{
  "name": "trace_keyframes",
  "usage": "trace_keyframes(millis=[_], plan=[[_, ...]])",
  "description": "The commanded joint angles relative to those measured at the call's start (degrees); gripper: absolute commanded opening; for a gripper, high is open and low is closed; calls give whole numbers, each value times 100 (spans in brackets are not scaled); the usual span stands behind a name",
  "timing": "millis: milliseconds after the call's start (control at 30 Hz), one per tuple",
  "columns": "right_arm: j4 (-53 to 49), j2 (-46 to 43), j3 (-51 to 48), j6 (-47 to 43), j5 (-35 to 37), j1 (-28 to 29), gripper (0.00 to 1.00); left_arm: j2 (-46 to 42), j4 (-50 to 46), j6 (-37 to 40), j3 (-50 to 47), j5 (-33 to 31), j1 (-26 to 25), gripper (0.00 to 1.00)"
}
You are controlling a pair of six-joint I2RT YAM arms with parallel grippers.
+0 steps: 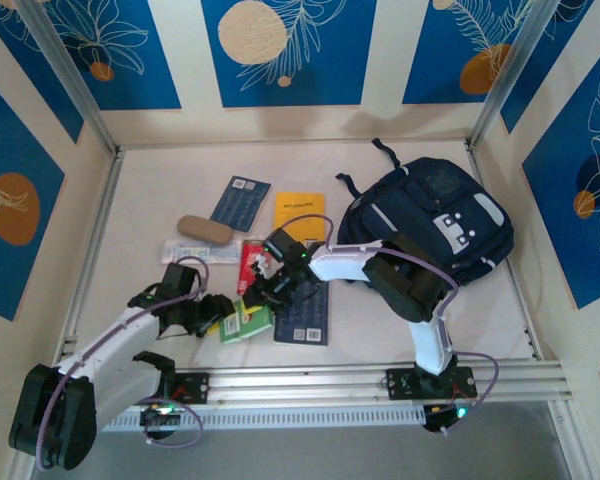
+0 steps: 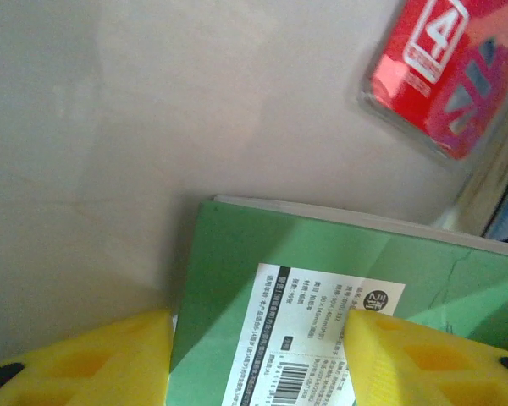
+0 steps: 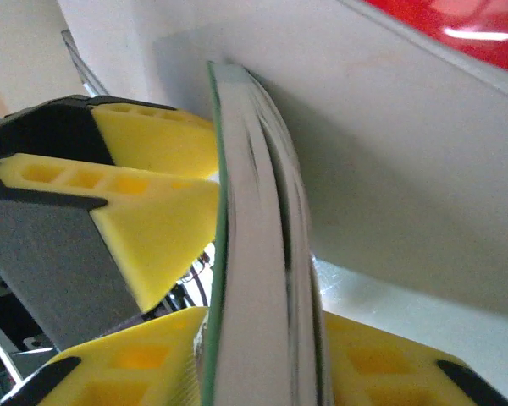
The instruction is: Pack books, pencil case, and school supplies into a backpack
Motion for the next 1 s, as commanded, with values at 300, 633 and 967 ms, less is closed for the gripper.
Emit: trace_keyframes(millis=[300, 633, 967], plan=[[-1500, -1678, 237, -1308, 982, -262, 3, -365, -1688, 222, 1337, 311, -72, 75], [-2085, -4021, -165, -5684, 4358, 263, 0, -433, -1148, -984, 2884, 1409, -147, 78], [-39, -5231, -1595, -10870, 7465, 1565, 0, -20, 1172, -2740, 2918, 2761, -659, 81]])
